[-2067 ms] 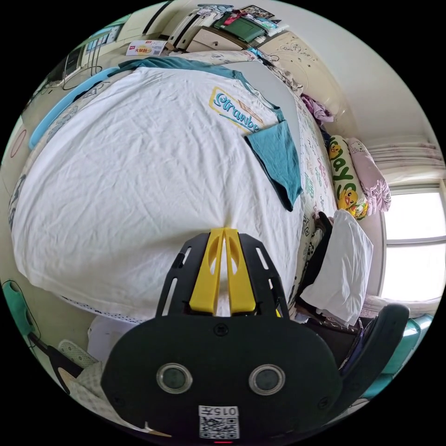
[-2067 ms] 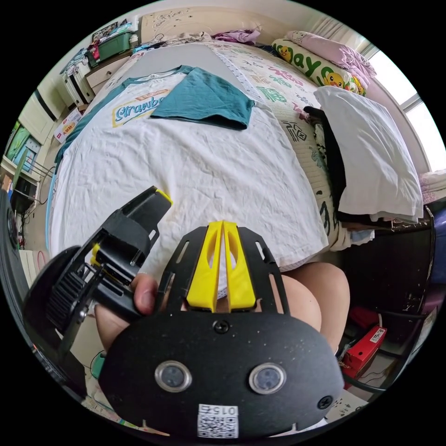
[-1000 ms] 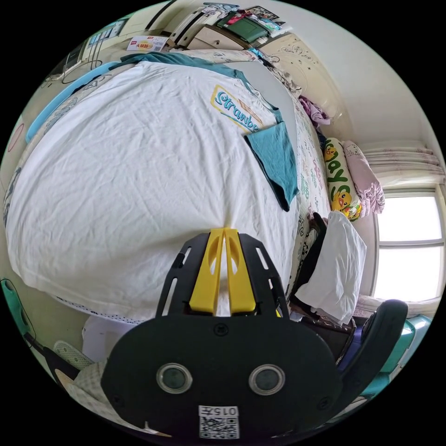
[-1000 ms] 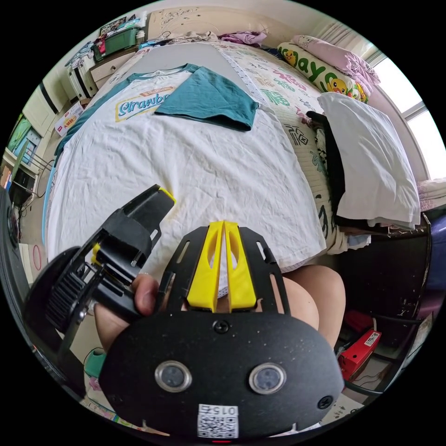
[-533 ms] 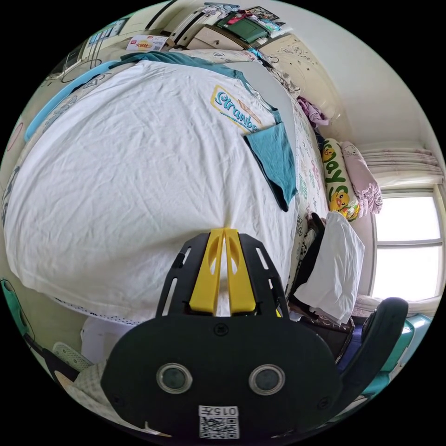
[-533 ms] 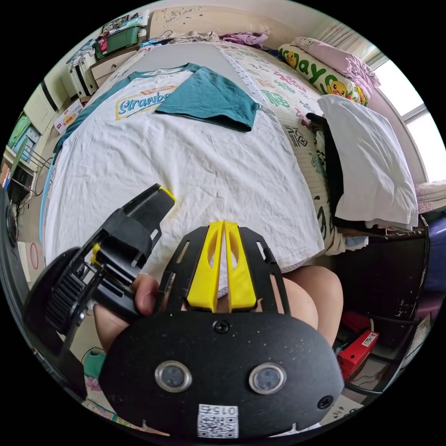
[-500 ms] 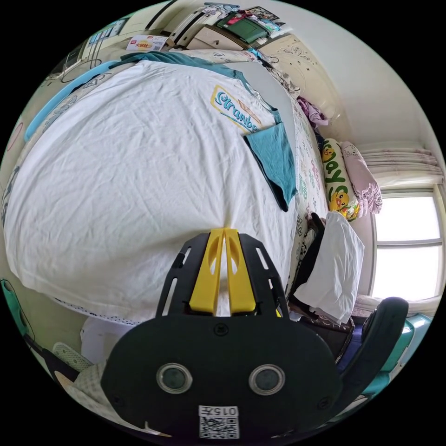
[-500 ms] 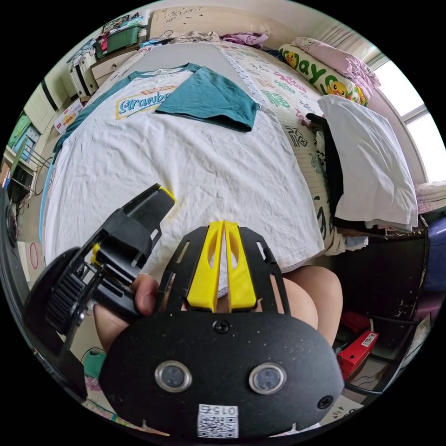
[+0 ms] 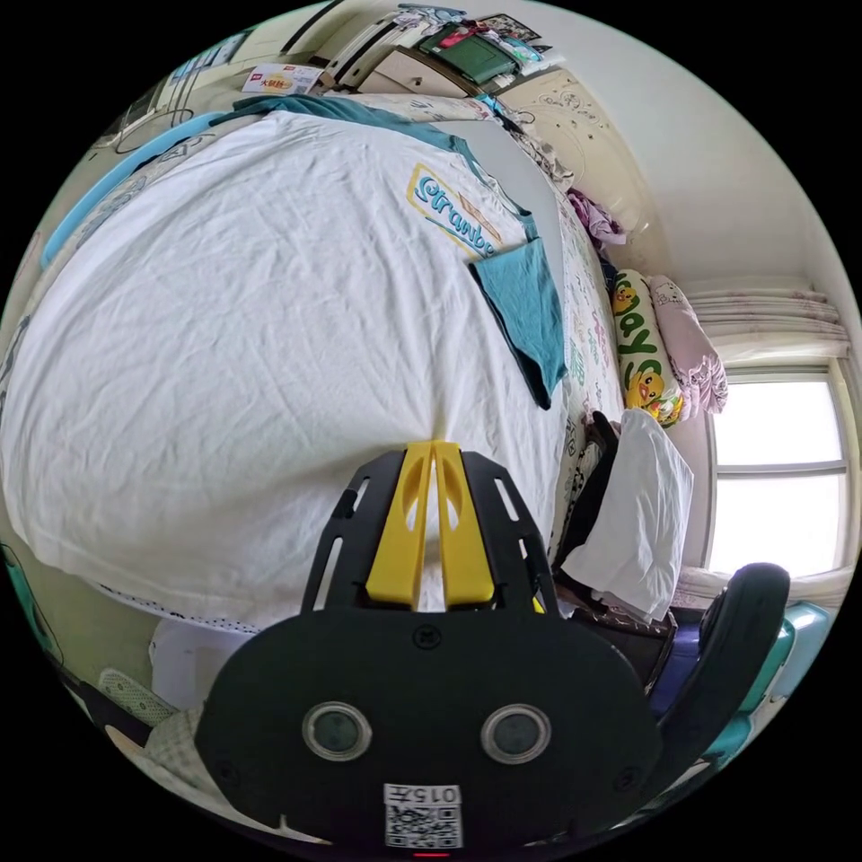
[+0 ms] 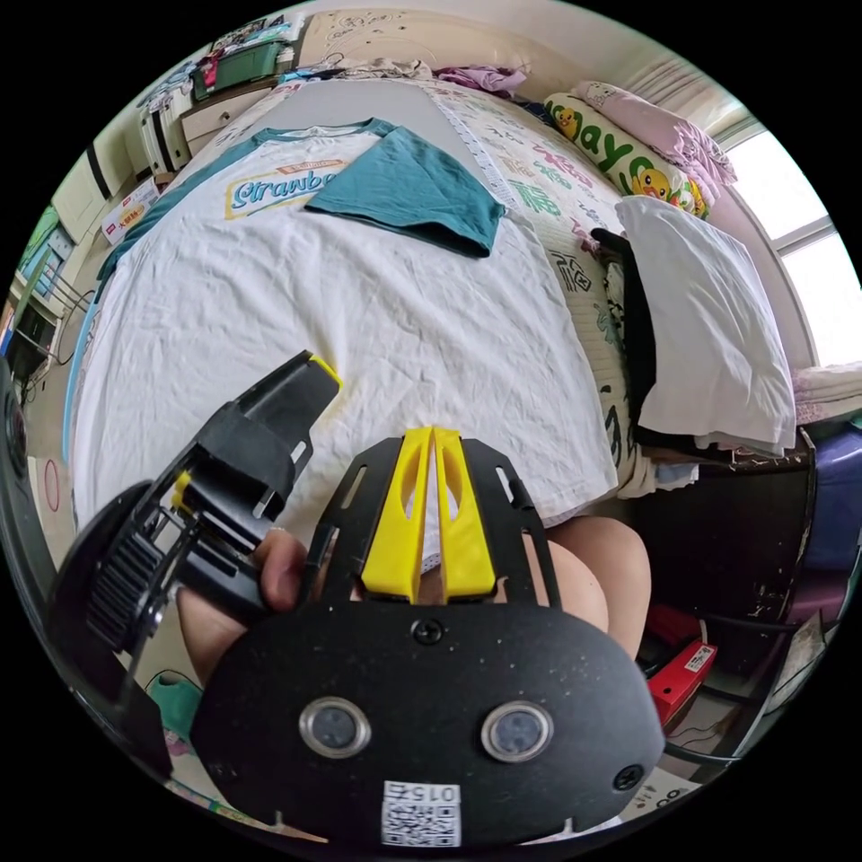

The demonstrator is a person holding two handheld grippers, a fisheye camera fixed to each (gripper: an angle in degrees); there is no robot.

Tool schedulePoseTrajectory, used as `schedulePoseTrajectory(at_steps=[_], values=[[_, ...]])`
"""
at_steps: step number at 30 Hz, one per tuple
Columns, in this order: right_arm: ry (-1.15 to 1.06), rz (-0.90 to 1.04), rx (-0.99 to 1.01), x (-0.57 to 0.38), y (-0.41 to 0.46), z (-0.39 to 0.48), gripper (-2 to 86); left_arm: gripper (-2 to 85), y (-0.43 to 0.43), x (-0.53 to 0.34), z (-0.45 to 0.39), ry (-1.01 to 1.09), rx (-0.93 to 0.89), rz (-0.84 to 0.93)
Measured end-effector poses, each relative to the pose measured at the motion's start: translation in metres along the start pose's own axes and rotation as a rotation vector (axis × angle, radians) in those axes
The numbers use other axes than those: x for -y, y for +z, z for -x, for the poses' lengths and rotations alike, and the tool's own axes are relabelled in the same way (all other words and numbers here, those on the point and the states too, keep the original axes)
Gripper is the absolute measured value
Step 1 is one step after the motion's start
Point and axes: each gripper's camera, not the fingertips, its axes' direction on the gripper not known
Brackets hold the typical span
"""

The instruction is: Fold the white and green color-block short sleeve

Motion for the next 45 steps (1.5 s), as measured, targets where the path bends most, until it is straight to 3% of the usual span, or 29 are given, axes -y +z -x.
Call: schedulePoseTrajectory(at_steps=[45], values=[[-0.015, 0.004, -0.047, 0.007, 0.032, 0.006, -0.3, -0.8, 0.012, 0.007, -0.002, 0.007, -0.040, 0.011]])
